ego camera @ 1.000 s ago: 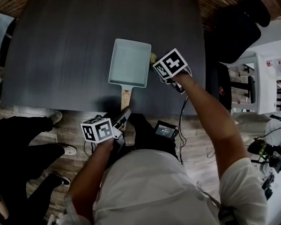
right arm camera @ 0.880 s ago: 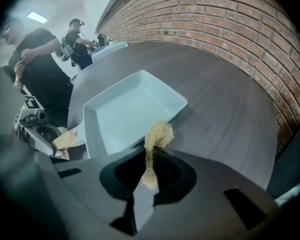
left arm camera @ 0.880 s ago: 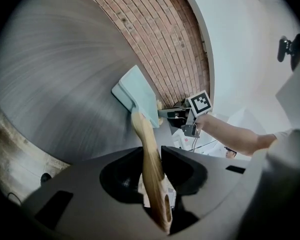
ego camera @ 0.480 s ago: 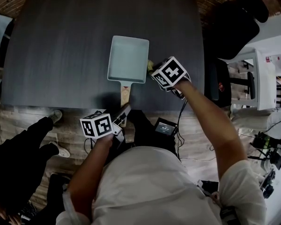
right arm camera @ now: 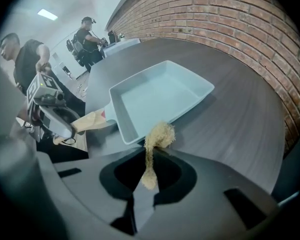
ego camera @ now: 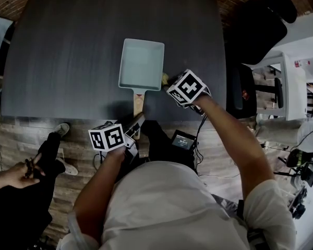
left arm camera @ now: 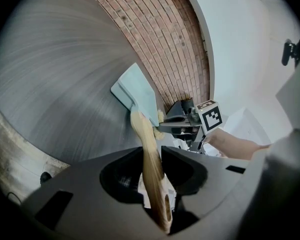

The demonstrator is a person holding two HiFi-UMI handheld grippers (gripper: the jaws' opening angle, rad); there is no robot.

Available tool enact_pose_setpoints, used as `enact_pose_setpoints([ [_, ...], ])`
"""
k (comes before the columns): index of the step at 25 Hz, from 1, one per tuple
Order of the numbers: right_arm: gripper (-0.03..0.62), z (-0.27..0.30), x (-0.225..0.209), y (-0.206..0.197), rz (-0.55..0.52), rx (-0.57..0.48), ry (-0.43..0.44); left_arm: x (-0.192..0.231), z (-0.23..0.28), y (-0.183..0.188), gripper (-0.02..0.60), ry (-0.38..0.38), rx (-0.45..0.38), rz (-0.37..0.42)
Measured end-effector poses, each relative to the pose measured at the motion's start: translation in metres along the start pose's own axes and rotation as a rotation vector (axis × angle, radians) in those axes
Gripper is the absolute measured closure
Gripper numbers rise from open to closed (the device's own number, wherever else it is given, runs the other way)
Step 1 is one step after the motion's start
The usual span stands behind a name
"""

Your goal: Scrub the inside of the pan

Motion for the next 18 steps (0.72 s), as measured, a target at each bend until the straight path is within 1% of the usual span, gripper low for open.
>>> enact_pose_setpoints([
  [6,0.549,-0.004,0.015,-0.010,-0.027,0.012,0.028,-0.002,-0.001,0.001,0.469,0.006,-0.011,-0.003],
  [14,0.549,-0.010,0.043,-0.027,-0.112,0.051,0.089,-0.002,-0.003,0.001,0.471,0.014,-0.022,-0.009],
  [18,0.549,-0.014,0.058,-0.026,-0.143,0.041,0.122,-0.003,-0.003,0.000,0.471,0.013,-0.022,-0.008],
])
Point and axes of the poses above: the fingertips, and each gripper's own axes: z forward along the fingers, x to its left, y out of its top, the point moved 7 cm from there along -z, backward along the fingers, and after that the axes turned 6 degrees about -y, right-handed, at the moved point
